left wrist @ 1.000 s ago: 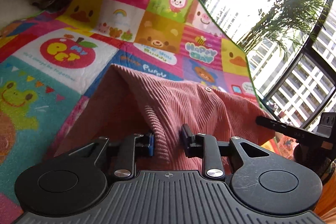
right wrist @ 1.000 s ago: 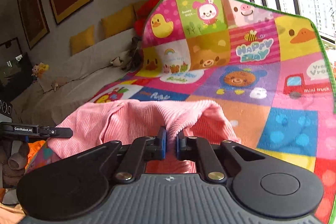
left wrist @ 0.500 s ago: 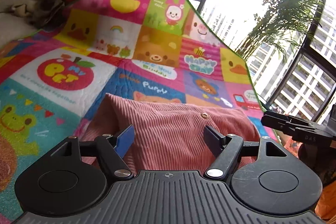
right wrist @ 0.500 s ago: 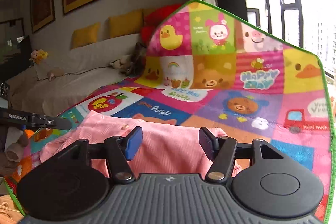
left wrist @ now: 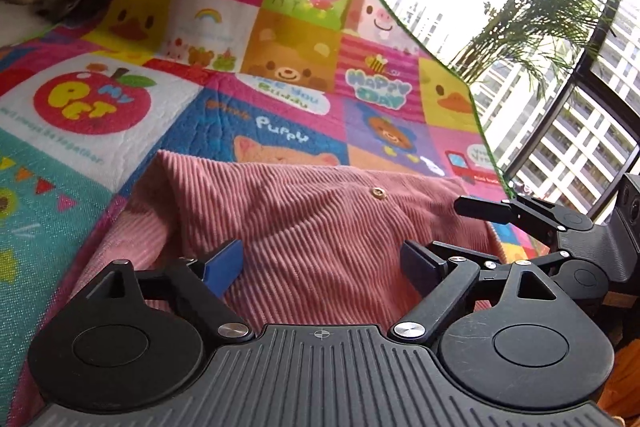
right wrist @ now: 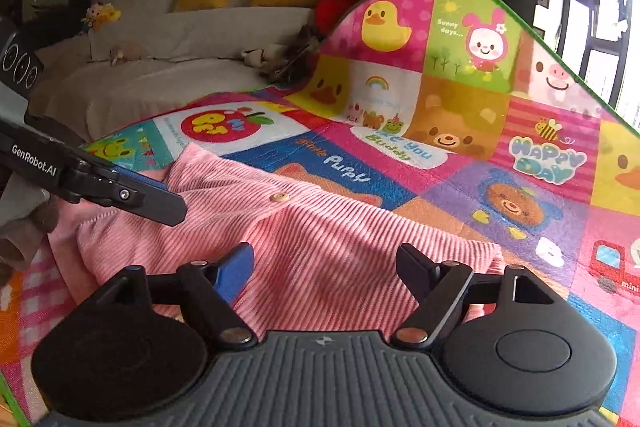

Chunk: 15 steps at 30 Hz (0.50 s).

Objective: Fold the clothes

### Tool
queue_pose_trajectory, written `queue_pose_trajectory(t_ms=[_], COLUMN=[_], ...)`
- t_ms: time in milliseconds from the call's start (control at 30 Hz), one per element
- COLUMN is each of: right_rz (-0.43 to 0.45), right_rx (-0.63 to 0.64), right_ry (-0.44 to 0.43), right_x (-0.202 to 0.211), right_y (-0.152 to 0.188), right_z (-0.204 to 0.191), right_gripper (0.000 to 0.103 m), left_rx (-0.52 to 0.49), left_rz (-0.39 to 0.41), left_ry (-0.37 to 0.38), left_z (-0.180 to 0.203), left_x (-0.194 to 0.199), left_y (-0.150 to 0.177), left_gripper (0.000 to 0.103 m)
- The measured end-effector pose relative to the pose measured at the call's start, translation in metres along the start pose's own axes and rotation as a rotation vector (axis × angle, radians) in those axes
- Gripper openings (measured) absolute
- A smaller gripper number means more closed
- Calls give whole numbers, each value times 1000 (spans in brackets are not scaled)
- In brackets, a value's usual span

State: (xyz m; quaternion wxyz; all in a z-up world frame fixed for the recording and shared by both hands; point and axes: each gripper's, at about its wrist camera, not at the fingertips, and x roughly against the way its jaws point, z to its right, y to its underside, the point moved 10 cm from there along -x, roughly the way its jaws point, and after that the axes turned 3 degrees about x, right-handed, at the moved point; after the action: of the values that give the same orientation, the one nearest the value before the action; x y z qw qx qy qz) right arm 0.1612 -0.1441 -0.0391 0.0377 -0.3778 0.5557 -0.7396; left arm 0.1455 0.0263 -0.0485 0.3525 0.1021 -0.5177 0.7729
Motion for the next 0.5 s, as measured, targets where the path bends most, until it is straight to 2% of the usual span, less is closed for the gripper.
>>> queue_pose_trajectory(t_ms=[100,200,300,400,500], right_rz=[1,-54,-73,-66,-61], right_rx=[-89,-213,-262,-270,-275], right_ry=[-3,-39,-45,-57,-62], right_x=[2,-18,-29,-28,-27], right_y=[0,15,27,26,27], right_z=[17,30,35,35,36], right_gripper=[84,85,87,90,91], left_rx=[-22,-19,-23,-68,-75], left_rz=[17,-20,-42,-38,-39], left_ry=[25,-8,-41,-44,-49], left_z=[11,7,0,6,7], left_x=[-5,-27,-45,-47,-46], left_y=[-10,-8,0,4,5], left_gripper=[94,94,97,102,102])
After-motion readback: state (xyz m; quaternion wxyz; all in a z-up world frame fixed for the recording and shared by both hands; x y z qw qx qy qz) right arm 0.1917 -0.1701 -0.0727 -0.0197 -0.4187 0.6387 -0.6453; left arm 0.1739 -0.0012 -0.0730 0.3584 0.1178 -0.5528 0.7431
